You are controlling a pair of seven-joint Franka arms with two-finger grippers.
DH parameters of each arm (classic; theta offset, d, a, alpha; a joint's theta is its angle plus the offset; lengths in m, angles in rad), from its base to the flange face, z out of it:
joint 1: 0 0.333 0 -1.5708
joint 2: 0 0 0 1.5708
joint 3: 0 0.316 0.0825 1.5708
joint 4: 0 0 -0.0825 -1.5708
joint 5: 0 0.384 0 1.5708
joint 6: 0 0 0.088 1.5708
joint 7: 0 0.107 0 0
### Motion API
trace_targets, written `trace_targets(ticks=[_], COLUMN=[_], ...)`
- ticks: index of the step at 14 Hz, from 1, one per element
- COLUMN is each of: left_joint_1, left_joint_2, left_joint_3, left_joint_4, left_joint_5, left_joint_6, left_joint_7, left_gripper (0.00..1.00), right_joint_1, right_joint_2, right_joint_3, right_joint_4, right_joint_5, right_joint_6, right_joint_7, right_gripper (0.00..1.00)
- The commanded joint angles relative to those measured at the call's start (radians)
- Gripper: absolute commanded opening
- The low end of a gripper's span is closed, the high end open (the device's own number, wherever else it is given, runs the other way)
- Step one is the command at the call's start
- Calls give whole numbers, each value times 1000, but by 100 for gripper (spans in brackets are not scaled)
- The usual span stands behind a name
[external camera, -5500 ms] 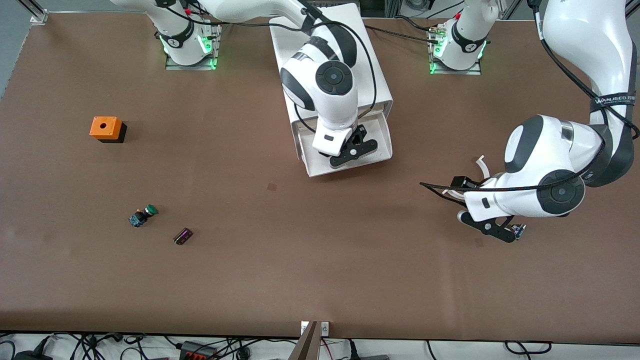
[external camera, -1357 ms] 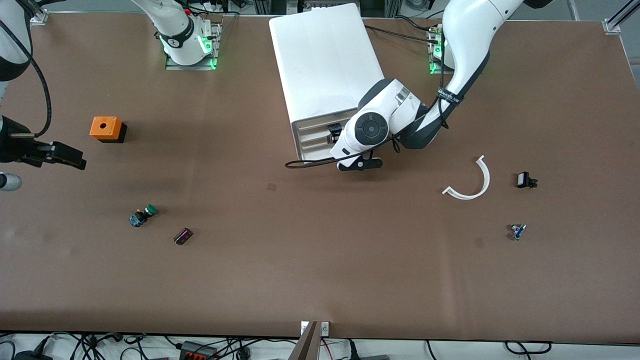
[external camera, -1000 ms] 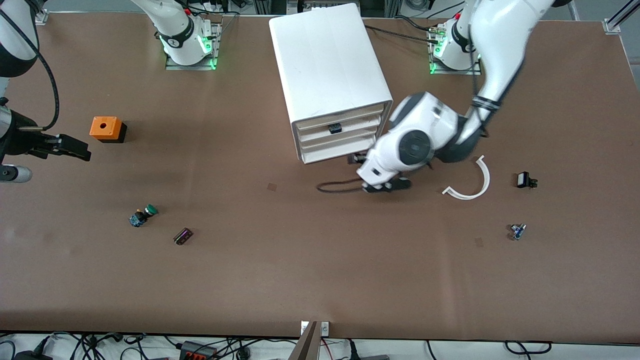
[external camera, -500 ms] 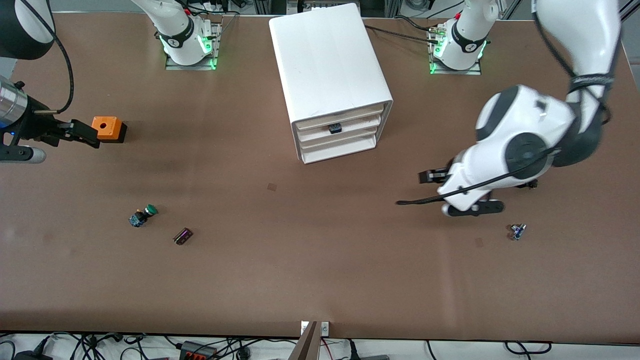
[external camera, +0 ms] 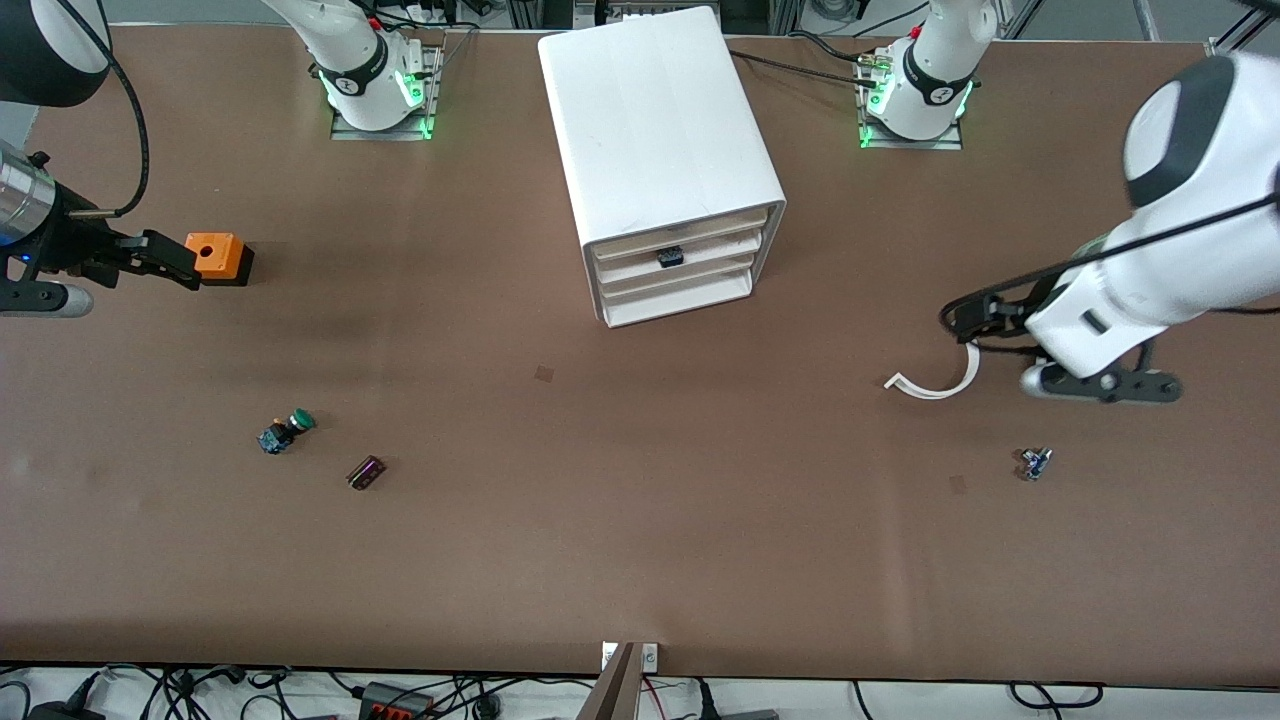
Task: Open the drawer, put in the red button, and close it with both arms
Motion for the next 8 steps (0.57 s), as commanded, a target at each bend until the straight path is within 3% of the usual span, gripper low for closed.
trace_targets(ticks=[1, 4, 8], left_joint_1=[-93, -150, -149], left_joint_2=[-177, -304, -320], left_joint_3=[202, 288, 287], left_joint_4=[-179, -301, -325], left_joint_5=[-86, -73, -12], left_joint_6=[27, 123, 148], left_joint_7=[170, 194, 181], left_gripper=[100, 100, 100], right_joint_1=[-6, 2, 1], right_joint_2=[-20, -12, -12], right_joint_3=[17, 17, 14], right_joint_4=[-3, -4, -3], right_joint_5=[-8, -8, -8], right_joint_6=[-25, -28, -51], right_joint_7=[-10, -13, -13], right_gripper=[100, 100, 100])
